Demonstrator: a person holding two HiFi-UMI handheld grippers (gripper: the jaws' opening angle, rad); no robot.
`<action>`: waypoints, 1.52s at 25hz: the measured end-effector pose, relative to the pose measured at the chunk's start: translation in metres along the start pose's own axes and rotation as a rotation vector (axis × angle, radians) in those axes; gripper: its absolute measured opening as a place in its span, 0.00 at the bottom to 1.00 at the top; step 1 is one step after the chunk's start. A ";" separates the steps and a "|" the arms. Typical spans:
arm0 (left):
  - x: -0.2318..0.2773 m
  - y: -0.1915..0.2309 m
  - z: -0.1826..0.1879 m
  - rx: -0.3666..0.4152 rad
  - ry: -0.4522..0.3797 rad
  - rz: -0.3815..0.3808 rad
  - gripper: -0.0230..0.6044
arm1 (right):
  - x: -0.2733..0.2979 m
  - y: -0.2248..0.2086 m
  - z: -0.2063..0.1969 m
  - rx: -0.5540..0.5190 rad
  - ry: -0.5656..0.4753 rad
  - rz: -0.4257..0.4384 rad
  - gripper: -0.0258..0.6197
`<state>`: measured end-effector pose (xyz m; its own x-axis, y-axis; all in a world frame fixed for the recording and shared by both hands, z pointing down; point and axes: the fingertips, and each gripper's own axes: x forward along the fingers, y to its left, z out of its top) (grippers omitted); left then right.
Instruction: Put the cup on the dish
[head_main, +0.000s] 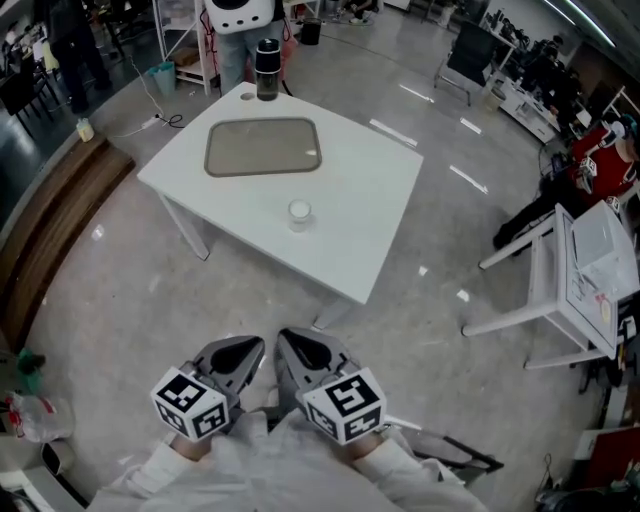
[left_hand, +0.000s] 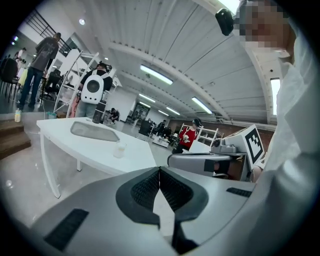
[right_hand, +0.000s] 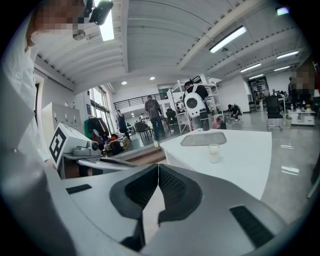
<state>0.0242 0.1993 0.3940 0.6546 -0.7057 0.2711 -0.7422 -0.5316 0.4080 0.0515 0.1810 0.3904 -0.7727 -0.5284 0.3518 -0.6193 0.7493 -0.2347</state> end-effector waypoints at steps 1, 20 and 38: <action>0.005 0.005 0.002 -0.004 0.000 0.007 0.05 | 0.005 -0.006 0.001 0.004 0.000 -0.001 0.06; 0.127 0.129 0.112 -0.011 -0.030 0.050 0.05 | 0.131 -0.140 0.110 -0.043 -0.017 0.058 0.06; 0.193 0.169 0.140 -0.020 -0.044 0.085 0.05 | 0.164 -0.210 0.123 -0.045 -0.021 0.058 0.06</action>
<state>0.0050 -0.0927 0.3933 0.5825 -0.7676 0.2673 -0.7912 -0.4602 0.4027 0.0375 -0.1124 0.3860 -0.8103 -0.4914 0.3192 -0.5666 0.7960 -0.2128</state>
